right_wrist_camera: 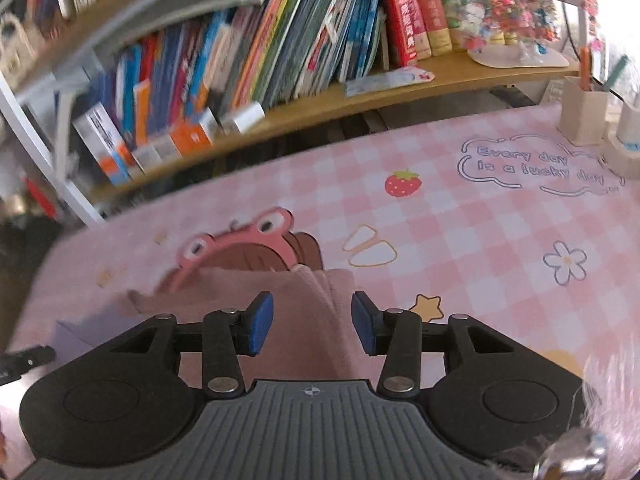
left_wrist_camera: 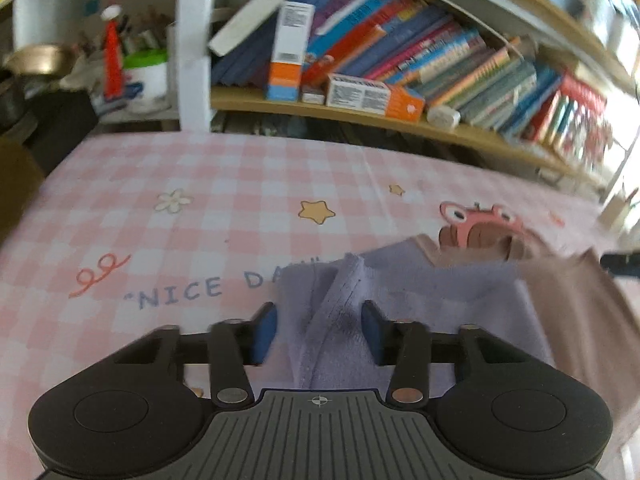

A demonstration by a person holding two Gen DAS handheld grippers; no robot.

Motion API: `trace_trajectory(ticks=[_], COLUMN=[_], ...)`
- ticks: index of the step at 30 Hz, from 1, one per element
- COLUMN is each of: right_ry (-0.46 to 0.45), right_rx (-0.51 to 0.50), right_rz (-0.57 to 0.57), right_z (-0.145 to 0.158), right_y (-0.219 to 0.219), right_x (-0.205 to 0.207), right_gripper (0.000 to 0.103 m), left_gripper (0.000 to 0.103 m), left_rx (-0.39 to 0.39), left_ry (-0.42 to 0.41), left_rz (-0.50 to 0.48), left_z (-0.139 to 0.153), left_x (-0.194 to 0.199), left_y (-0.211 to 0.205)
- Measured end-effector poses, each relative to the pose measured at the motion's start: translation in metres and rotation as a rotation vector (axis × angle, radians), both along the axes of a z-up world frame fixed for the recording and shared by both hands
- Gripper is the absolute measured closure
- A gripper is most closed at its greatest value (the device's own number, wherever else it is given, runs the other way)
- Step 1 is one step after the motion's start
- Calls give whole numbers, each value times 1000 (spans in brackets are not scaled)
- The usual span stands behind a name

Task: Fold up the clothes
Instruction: 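Fold the hem up and over toward the collar with both grippers, then lay the hem onto the collar and open both grippers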

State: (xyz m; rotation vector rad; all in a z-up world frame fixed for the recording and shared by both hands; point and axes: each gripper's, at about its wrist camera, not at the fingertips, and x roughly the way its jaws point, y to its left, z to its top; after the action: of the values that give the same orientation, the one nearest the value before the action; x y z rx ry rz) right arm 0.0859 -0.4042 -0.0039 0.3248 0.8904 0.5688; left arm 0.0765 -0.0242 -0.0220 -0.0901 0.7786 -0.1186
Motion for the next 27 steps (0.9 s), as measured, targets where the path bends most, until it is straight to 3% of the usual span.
trace_trajectory(ticks=[1, 2, 3, 4, 8, 13, 22, 23, 27], right_ry=[0, 0, 1, 1, 2, 3, 4, 5, 6], right_rx=[-1, -1, -2, -2, -5, -8, -13, -14, -16], right_rz=[1, 2, 2, 3, 7, 11, 18, 19, 22], right_z=[0, -1, -1, -1, -2, -3, -6, -6, -7], right_y=[0, 0, 0, 0, 0, -1, -1, -1, -1], right_x=[0, 0, -1, -1, -2, -3, -5, -5, -6], right_gripper=[65, 78, 97, 98, 98, 98, 98, 95, 67], left_gripper=[91, 99, 99, 99, 99, 99, 91, 88, 80], left_rx=[9, 17, 22, 24, -56, -4, -46, -54, -63], left_ry=[-6, -14, -27, -44, -120, -4, -2, 0, -23], left_rz=[-18, -32, -33, -27, 54, 47, 66, 69, 76], left_z=[-1, -1, 1, 3, 20, -14, -12, -10, 2], left_x=[1, 1, 1, -1, -6, 20, 22, 22, 15], left_y=[-3, -5, -6, -6, 11, 8, 15, 16, 22])
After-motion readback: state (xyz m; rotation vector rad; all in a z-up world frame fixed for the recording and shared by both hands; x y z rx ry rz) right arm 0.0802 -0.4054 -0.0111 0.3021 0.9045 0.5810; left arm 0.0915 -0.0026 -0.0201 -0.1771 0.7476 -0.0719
